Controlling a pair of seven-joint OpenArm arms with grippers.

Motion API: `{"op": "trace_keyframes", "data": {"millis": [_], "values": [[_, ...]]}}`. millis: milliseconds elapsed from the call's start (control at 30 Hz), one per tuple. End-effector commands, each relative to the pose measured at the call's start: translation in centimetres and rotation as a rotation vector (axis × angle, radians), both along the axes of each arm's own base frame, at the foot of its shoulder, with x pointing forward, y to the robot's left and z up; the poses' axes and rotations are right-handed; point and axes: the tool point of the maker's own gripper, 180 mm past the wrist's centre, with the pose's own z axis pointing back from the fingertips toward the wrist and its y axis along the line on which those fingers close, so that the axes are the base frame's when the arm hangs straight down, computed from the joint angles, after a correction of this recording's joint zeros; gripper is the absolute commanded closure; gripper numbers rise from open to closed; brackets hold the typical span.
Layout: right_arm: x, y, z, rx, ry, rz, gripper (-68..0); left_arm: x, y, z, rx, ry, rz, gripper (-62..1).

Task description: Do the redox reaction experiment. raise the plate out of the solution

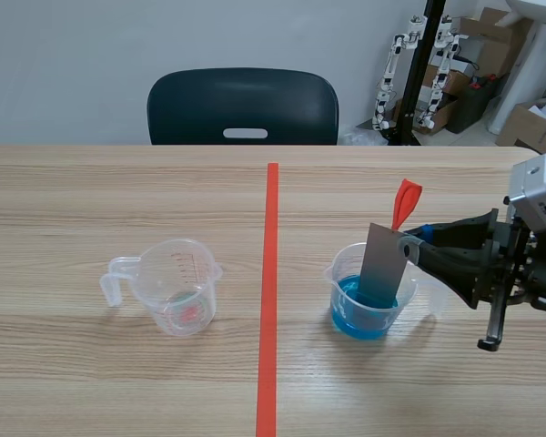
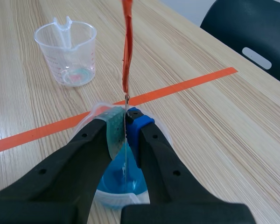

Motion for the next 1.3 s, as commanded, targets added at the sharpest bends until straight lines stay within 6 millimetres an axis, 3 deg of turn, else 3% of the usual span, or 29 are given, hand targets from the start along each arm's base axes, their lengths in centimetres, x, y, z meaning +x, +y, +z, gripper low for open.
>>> {"op": "trace_keyframes", "data": {"millis": [0,333,667,800,867,967,1267], "values": [[0.3,-0.3,1.1,-0.006,-0.026,0.013,-0.6,0.5,-0.1,1.0,-0.011,-0.03,-0.026,-62.3],[0.4,0.2,4.3,0.018,-0.086,0.049,-0.6,2.9,-1.9,2.3,-0.025,-0.005,-0.156,-62.3],[1.4,0.2,7.0,0.044,-0.052,0.009,-0.7,6.1,-5.6,4.7,0.022,0.013,-0.284,-62.3],[1.5,0.6,7.5,0.045,-0.018,0.0,-0.7,7.3,-7.1,5.7,0.049,0.003,-0.341,-47.4],[1.6,0.8,7.8,0.048,-0.002,-0.003,-0.6,7.9,-7.8,5.9,0.067,-0.002,-0.378,-43.7],[1.5,1.1,8.5,0.057,0.019,-0.001,-0.6,9.0,-8.8,5.6,0.1,-0.003,-0.416,-37.5],[0.4,2.3,10.6,0.025,0.042,0.057,-0.7,11.7,-11.8,4.8,0.172,0.011,-0.496,-7.9]]}}
